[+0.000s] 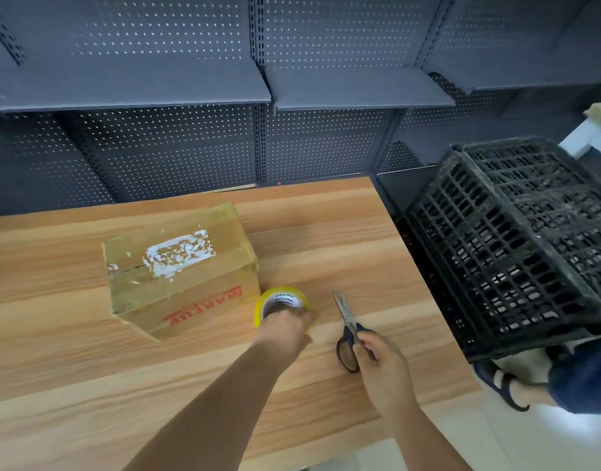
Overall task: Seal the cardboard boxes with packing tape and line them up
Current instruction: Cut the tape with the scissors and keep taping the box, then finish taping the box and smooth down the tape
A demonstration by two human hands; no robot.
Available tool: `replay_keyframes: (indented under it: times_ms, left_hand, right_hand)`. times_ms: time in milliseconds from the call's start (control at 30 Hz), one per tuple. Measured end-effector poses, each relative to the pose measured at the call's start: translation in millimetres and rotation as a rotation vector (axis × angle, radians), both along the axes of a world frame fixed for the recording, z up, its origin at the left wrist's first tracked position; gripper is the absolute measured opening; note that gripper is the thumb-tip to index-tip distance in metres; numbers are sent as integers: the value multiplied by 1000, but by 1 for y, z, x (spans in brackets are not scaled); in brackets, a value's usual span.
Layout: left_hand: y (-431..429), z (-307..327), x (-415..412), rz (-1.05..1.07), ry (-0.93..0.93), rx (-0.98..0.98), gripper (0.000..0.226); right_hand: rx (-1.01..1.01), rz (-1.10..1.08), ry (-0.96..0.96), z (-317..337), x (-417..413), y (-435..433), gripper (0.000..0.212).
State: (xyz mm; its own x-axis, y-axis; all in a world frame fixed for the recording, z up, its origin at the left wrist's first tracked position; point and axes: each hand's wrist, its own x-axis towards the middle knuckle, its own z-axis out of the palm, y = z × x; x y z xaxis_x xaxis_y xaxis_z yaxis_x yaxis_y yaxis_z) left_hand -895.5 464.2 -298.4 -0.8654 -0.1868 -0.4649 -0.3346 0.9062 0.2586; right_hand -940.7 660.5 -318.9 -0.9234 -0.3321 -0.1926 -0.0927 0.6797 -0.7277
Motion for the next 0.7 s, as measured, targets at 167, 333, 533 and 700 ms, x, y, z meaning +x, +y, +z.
replay_keyframes:
  times_ms: [167, 333, 533, 700]
  left_hand:
    - [-3, -5, 15, -86, 104, -102, 57]
    - [-8, -10, 73, -44, 488, -21, 46]
    - [-47, -14, 188, 490, 813, 173, 14]
    - [-93, 16, 230, 1064, 834, 337, 16]
  right_hand:
    - [-124, -54, -95, 7, -5, -20, 21]
    - [-191, -40, -30, 34, 0, -65, 16]
    - [-181, 253, -139, 62, 45, -156, 14]
    - [-85, 521, -345, 58, 83, -212, 38]
